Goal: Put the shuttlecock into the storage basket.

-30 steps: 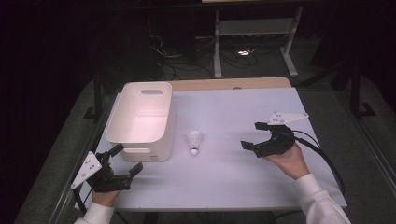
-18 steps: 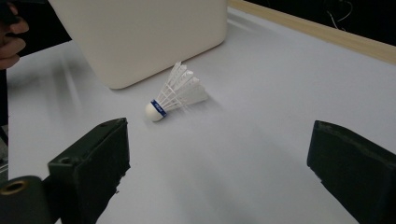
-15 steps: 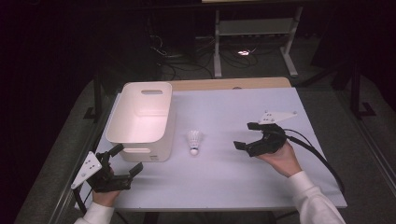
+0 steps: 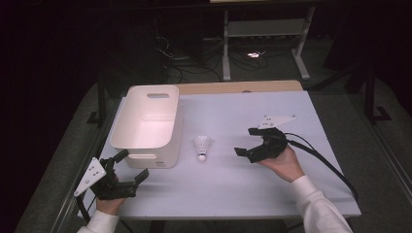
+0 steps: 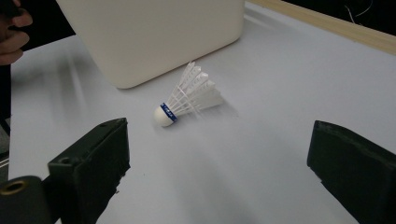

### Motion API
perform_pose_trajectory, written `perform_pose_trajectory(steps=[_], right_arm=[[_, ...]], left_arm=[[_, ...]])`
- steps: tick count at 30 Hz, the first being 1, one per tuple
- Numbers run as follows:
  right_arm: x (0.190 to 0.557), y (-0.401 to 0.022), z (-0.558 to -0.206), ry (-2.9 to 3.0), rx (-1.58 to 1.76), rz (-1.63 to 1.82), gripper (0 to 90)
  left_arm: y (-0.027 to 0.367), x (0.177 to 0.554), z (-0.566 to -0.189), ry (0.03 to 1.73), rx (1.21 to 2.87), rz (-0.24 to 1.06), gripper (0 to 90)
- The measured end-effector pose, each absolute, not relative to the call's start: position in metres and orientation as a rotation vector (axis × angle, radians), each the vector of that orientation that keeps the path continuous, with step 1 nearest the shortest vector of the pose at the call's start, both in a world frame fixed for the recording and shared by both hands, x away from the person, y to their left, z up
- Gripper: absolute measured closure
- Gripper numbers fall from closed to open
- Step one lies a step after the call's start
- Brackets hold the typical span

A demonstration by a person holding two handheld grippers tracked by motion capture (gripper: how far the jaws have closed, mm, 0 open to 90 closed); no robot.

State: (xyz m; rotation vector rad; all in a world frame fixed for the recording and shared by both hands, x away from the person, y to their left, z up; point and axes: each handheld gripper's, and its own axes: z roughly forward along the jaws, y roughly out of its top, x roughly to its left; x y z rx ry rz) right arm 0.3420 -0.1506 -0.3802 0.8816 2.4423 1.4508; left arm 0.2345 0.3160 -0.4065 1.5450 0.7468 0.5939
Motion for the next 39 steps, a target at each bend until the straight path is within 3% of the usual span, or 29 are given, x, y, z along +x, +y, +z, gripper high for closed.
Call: perform_pose_trajectory(steps=[39], right_arm=[[0.378, -0.09, -0.392, 2.563, 0.857, 1.405, 5.9]], left_arm=[[0.316, 0.235, -0.406, 0.741, 1.54, 0.588, 0.0]])
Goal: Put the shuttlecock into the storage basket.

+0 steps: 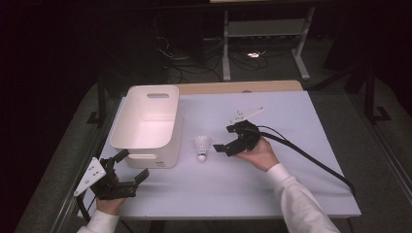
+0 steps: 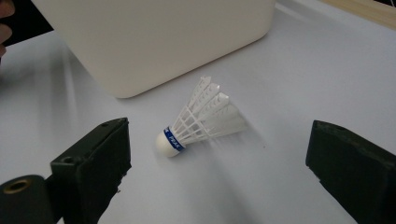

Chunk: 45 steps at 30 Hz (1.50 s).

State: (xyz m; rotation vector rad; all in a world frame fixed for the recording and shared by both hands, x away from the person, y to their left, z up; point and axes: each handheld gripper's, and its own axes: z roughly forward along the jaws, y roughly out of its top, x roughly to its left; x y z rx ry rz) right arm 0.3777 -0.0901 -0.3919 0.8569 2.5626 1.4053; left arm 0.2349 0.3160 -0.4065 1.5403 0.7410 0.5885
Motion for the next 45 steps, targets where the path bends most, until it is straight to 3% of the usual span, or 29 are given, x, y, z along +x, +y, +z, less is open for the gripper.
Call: perform_pose_trajectory(steps=[12, 18, 34, 38, 45], right_arm=[[0.389, -0.082, -0.401, 2.604, 0.876, 1.335, 7.0], [0.394, -0.079, -0.403, 2.59, 0.838, 1.329, 14.1], [0.401, -0.072, -0.407, 2.561, 0.936, 1.311, 52.8], [0.406, -0.068, -0.41, 2.54, 1.024, 1.222, 68.3], [0.412, -0.065, -0.413, 2.537, 1.09, 1.193, 83.5]], left_arm=[[0.315, 0.235, -0.407, 0.745, 1.536, 0.581, 0.0], [0.316, 0.236, -0.407, 0.745, 1.539, 0.581, 0.0], [0.316, 0.236, -0.407, 0.742, 1.535, 0.581, 0.0], [0.316, 0.235, -0.406, 0.742, 1.53, 0.579, 0.0], [0.316, 0.235, -0.406, 0.742, 1.531, 0.58, 0.0]])
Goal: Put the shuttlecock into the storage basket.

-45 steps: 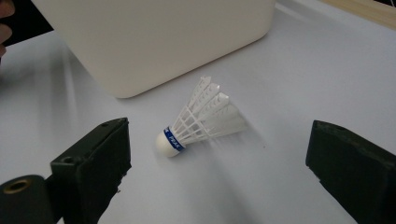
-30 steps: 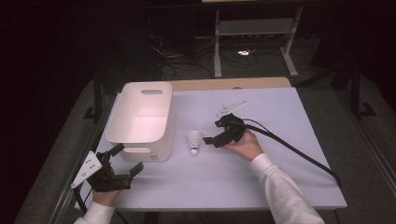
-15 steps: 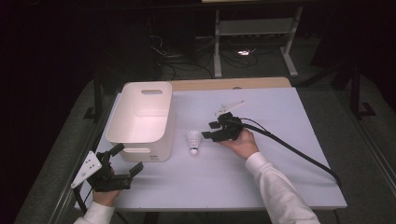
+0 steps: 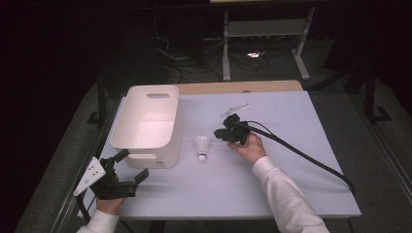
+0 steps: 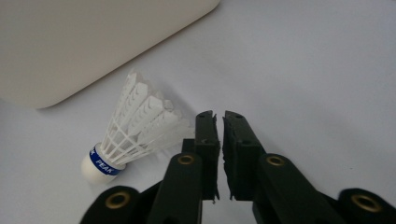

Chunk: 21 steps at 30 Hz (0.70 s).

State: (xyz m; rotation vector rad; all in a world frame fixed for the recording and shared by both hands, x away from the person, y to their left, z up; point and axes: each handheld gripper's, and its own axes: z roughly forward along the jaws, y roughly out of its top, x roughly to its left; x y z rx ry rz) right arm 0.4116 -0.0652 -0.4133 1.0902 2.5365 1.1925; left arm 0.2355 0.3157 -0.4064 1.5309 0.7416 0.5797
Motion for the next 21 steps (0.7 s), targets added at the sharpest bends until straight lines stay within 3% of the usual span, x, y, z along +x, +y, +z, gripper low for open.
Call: perform_pose_trajectory(steps=[5, 21], right_arm=[[0.414, -0.062, -0.415, 2.514, 1.125, 1.133, 88.3], [0.421, -0.043, -0.433, 2.589, 1.203, 1.142, 88.6]], left_arm=[[0.316, 0.236, -0.406, 0.743, 1.533, 0.579, 0.0], [0.316, 0.236, -0.406, 0.743, 1.527, 0.579, 0.0]])
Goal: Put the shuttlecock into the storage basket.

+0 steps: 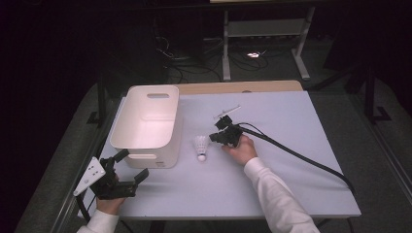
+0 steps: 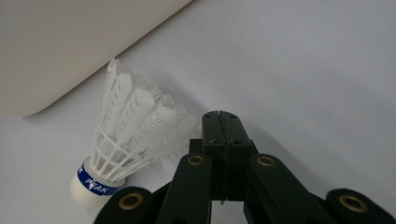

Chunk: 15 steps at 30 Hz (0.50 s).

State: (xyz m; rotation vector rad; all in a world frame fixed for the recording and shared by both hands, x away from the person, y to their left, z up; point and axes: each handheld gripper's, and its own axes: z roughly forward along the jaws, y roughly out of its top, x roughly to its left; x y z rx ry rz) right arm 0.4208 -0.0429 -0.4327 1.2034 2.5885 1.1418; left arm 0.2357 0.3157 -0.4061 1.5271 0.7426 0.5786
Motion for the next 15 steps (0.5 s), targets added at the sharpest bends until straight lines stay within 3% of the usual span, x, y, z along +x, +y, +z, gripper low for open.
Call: perform_pose_trajectory(steps=[15], right_arm=[[0.413, -0.026, -0.434, 2.625, 1.124, 1.208, 88.5]], left_arm=[[0.316, 0.235, -0.406, 0.741, 1.53, 0.581, 0.0]])
